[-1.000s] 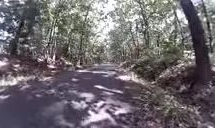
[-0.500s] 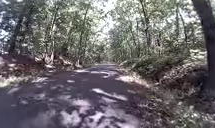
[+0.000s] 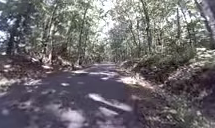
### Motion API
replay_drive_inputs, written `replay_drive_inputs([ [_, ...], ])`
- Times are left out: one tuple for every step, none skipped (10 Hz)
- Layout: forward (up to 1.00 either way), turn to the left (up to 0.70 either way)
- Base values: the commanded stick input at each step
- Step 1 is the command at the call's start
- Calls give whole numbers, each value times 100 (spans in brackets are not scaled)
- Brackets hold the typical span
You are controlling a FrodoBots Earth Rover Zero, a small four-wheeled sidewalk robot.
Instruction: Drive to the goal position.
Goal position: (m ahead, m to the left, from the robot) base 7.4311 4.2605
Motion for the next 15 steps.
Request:
replay_drive_inputs([
  [70, 0],
  [70, 0],
  [70, 0],
  [70, 0],
  [70, 0],
  [70, 0],
  [70, 0],
  [70, 0],
  [70, 0],
  [70, 0],
  [70, 0],
  [70, 0],
  [70, 0],
  [70, 0],
  [70, 0],
])
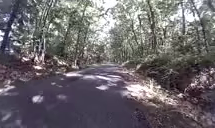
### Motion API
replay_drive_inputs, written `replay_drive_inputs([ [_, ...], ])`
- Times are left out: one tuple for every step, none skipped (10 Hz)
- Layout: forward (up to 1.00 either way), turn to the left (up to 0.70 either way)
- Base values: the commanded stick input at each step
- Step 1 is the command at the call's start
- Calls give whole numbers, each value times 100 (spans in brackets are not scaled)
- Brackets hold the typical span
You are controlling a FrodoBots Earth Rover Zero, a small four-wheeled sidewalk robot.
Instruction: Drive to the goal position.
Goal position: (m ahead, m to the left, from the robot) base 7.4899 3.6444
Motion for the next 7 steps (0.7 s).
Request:
replay_drive_inputs([
  [70, 0],
  [70, 0],
  [70, 0],
  [70, 0],
  [70, 0],
  [70, 0],
  [70, 0],
])
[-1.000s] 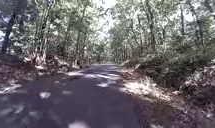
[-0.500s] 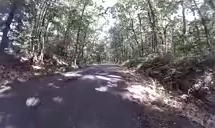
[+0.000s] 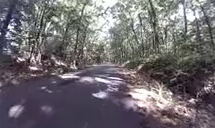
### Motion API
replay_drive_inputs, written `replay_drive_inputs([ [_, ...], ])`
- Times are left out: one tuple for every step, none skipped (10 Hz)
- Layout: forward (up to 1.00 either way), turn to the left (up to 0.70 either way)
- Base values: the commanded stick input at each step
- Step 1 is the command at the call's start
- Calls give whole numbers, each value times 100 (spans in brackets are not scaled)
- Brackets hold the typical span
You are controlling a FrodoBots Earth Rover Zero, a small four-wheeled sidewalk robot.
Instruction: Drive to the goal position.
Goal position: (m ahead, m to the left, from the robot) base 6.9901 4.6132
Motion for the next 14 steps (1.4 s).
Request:
replay_drive_inputs([
  [70, 0],
  [70, 0],
  [70, 0],
  [70, 0],
  [70, 0],
  [70, 0],
  [70, 0],
  [70, 0],
  [70, 0],
  [70, 0],
  [70, 0],
  [70, 0],
  [70, 0],
  [70, 0],
])
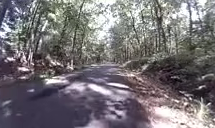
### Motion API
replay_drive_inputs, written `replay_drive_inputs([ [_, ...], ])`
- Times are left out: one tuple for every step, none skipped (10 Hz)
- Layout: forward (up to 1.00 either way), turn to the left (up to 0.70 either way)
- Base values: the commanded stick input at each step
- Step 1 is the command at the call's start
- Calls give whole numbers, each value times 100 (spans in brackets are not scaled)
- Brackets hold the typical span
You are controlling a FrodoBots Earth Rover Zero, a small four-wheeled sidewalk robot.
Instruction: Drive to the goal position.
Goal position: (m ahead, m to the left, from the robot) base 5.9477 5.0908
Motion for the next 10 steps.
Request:
replay_drive_inputs([
  [70, 0],
  [70, 0],
  [70, 0],
  [70, 0],
  [70, 0],
  [70, 0],
  [70, 0],
  [70, 0],
  [70, 0],
  [70, 0],
])
